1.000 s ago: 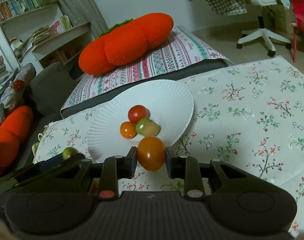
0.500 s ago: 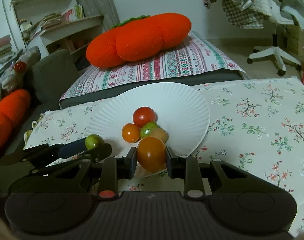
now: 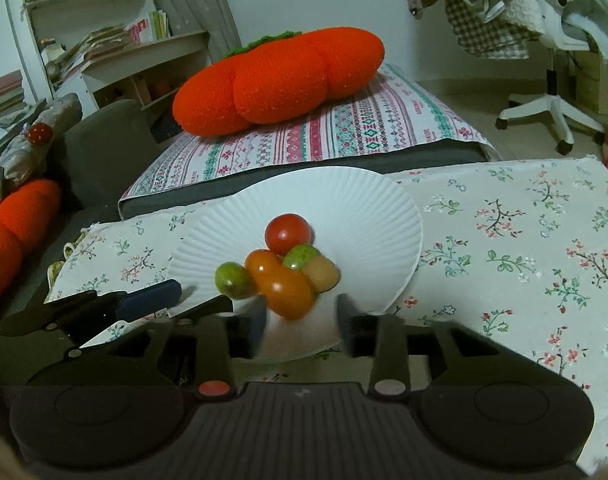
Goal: Organize fruits
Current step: 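Carry both fruits onto the white plate and open both grippers, then move both grippers back to the remaining fruit pile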
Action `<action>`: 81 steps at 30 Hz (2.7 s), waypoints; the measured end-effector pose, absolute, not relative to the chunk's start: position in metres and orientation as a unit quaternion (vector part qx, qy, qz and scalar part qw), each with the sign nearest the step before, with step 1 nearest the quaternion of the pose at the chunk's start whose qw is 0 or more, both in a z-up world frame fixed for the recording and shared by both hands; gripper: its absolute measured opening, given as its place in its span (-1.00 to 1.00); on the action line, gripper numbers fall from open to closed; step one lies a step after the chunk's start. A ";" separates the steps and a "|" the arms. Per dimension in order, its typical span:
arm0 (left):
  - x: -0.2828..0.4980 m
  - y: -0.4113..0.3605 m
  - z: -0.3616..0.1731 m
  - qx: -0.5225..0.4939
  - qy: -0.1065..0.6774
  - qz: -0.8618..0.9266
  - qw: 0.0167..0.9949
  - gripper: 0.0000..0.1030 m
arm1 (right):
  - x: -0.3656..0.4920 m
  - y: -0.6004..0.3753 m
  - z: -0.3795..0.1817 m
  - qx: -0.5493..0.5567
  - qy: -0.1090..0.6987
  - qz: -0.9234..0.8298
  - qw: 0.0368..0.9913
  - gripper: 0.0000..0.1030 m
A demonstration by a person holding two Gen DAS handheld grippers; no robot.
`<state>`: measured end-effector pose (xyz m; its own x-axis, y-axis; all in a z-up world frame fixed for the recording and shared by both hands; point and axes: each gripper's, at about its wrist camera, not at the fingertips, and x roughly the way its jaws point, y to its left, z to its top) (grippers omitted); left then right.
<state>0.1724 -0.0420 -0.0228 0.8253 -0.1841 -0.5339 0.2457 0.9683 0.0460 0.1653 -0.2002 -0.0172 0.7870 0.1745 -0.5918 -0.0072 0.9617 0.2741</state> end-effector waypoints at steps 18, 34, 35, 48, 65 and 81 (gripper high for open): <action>0.175 0.005 0.002 -0.038 0.294 -0.043 0.954 -0.05 | 0.164 -0.234 -0.011 0.199 0.311 -0.004 0.930 0.10; 0.149 0.024 -0.001 -0.052 0.341 0.001 0.939 0.06 | 0.144 -0.214 -0.007 0.170 0.331 0.013 0.928 0.39; 0.147 0.026 -0.003 -0.055 0.344 0.001 0.937 0.06 | 0.141 -0.213 -0.006 0.167 0.332 0.016 0.928 0.39; 0.115 0.032 -0.022 -0.080 0.393 0.009 0.916 0.06 | 0.100 -0.184 -0.008 0.121 0.367 0.042 0.921 0.46; 0.120 0.022 -0.037 -0.052 0.398 0.009 0.916 0.06 | 0.094 -0.167 -0.022 0.072 0.396 0.054 0.914 0.57; 0.127 0.013 -0.040 -0.010 0.384 0.010 0.923 -0.75 | 0.098 -0.161 -0.029 0.054 0.409 0.052 0.910 0.59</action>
